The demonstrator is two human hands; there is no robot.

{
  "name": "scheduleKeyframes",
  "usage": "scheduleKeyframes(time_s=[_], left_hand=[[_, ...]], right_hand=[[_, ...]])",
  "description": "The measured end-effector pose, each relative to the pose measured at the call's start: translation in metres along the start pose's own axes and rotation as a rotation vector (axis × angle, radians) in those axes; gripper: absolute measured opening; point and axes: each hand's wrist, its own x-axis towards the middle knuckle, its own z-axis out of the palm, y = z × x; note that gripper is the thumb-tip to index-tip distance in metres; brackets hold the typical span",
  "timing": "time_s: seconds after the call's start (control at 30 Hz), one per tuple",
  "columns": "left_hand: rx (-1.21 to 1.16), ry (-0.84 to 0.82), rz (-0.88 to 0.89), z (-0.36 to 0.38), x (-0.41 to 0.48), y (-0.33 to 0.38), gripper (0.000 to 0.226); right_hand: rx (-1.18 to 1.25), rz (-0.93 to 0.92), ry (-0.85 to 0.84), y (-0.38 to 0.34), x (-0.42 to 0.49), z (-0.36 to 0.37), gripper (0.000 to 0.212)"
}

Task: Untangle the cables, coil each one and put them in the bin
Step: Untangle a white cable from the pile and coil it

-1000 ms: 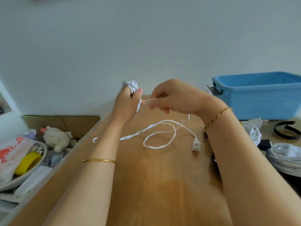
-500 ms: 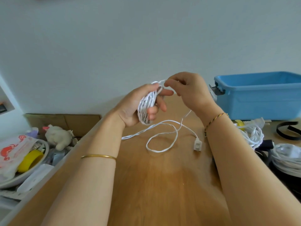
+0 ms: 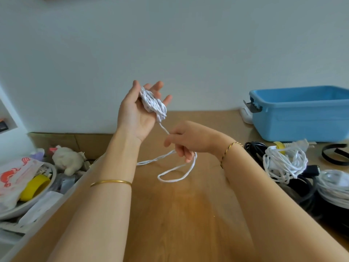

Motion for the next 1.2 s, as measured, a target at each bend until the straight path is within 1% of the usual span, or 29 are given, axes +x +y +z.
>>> scheduleKeyframes(time_s=[0.1, 0.17, 0.23, 0.27, 0.3, 0.33, 0.4, 0.47, 0.5, 0.53, 0.6, 0.67, 0.8, 0.83, 0.93, 0.97, 1.03, 1.07, 1.13, 1.2], left_hand=[[0.234, 0.113, 0.075, -0.005, 0.004, -0.002, 0.023], [0.545, 0.136, 0.160, -0.010, 0.005, -0.007, 0.016], [0.936, 0.105, 0.217, -0.014, 0.002, -0.012, 0.013], [1.103, 0.074, 0.220, -0.014, -0.001, -0.013, 0.015], [1.221, 0.039, 0.209, -0.013, -0.004, -0.014, 0.019], [1.286, -0.005, 0.174, -0.010, -0.006, -0.014, 0.026], [1.311, -0.115, 0.027, -0.003, -0.011, -0.013, 0.048], [1.258, -0.227, -0.167, 0.003, -0.014, -0.011, 0.071], [1.218, -0.267, -0.230, 0.004, -0.014, -0.011, 0.078], [1.172, -0.294, -0.269, 0.003, -0.014, -0.011, 0.079], [1.066, -0.335, -0.312, 0.002, -0.014, -0.011, 0.065], [0.942, -0.373, -0.349, 0.003, -0.015, -0.012, 0.051], [0.553, -0.452, -0.452, 0.003, -0.014, -0.012, 0.055], [0.446, -0.476, -0.491, 0.001, -0.011, -0.011, 0.055], [0.065, -0.662, -0.609, -0.008, -0.002, -0.002, 0.049], [-0.041, -0.677, -0.625, -0.010, 0.000, 0.000, 0.049], [-0.175, -0.642, -0.617, -0.015, 0.003, 0.001, 0.048], [-0.221, -0.623, -0.591, -0.016, 0.003, 0.001, 0.047], [-0.311, -0.582, -0.528, -0.019, 0.003, -0.001, 0.047], [-0.387, -0.476, -0.465, -0.019, 0.002, -0.002, 0.048]], right_hand=[[-0.082, -0.038, -0.076, -0.011, -0.011, -0.010, 0.022], [-0.117, -0.051, -0.068, -0.019, -0.016, -0.015, 0.023], [-0.107, -0.072, 0.052, -0.023, -0.019, -0.023, 0.022], [-0.106, -0.088, 0.147, -0.023, -0.020, -0.028, 0.021], [-0.114, -0.106, 0.248, -0.022, -0.021, -0.034, 0.019], [-0.126, -0.125, 0.343, -0.021, -0.021, -0.038, 0.016], [-0.146, -0.166, 0.500, -0.016, -0.019, -0.043, 0.008], [-0.160, -0.201, 0.629, -0.010, -0.016, -0.044, 0.004], [-0.164, -0.216, 0.687, -0.007, -0.014, -0.045, 0.004], [-0.154, -0.229, 0.743, -0.004, -0.014, -0.047, 0.004], [-0.062, -0.231, 0.836, 0.003, -0.015, -0.052, 0.006], [0.071, -0.211, 0.847, 0.011, -0.017, -0.057, 0.006], [0.258, -0.192, 0.722, 0.019, -0.010, -0.047, 0.011], [0.338, -0.182, 0.676, 0.019, -0.007, -0.042, 0.013], [0.614, -0.137, 0.521, 0.024, -0.002, -0.030, 0.018], [0.736, -0.119, 0.458, 0.025, -0.001, -0.027, 0.019], [1.014, -0.096, 0.309, 0.027, 0.000, -0.022, 0.019], [1.107, -0.086, 0.252, 0.027, 0.000, -0.021, 0.019], [1.128, -0.049, 0.211, 0.027, 0.002, -0.019, 0.019], [1.105, -0.018, 0.219, 0.028, 0.003, -0.016, 0.020]])
